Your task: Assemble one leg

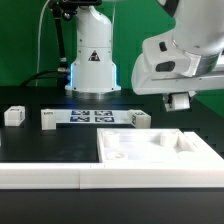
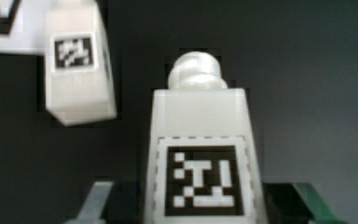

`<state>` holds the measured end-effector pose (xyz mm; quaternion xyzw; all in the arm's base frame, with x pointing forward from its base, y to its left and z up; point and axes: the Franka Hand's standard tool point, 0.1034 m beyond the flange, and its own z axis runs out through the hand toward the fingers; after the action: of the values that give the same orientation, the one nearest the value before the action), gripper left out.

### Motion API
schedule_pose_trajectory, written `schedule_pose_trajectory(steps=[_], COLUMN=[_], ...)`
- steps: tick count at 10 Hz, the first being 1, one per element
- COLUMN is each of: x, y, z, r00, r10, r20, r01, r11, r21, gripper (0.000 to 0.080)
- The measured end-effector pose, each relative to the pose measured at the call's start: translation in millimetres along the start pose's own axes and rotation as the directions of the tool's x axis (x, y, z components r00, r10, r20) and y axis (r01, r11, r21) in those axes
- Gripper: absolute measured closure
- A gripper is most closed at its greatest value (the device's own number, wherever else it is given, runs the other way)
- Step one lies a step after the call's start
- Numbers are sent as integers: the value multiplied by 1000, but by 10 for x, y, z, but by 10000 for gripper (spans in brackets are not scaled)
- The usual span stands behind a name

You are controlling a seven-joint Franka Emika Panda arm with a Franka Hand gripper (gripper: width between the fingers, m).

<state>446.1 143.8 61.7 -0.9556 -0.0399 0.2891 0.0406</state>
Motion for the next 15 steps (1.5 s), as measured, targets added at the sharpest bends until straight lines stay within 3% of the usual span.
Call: schedule_pose_trajectory(steps=[2, 6, 9, 11, 14, 15], x=[4, 42, 142, 262, 529, 519], y=[50, 108, 114, 233, 415, 430], z=[-166, -663, -703, -789, -1198, -1180], r00=[992, 962, 883, 810, 639, 570], r10=[-2, -4, -7, -80, -155, -157], r20=[-126, -273, -470, -581, -753, -806], r01=[2, 4, 7, 66, 102, 90], r11=[1000, 1000, 1000, 997, 988, 988], r21=[-1, 1, -2, -46, -117, -129], gripper=[508, 508, 508, 508, 508, 508])
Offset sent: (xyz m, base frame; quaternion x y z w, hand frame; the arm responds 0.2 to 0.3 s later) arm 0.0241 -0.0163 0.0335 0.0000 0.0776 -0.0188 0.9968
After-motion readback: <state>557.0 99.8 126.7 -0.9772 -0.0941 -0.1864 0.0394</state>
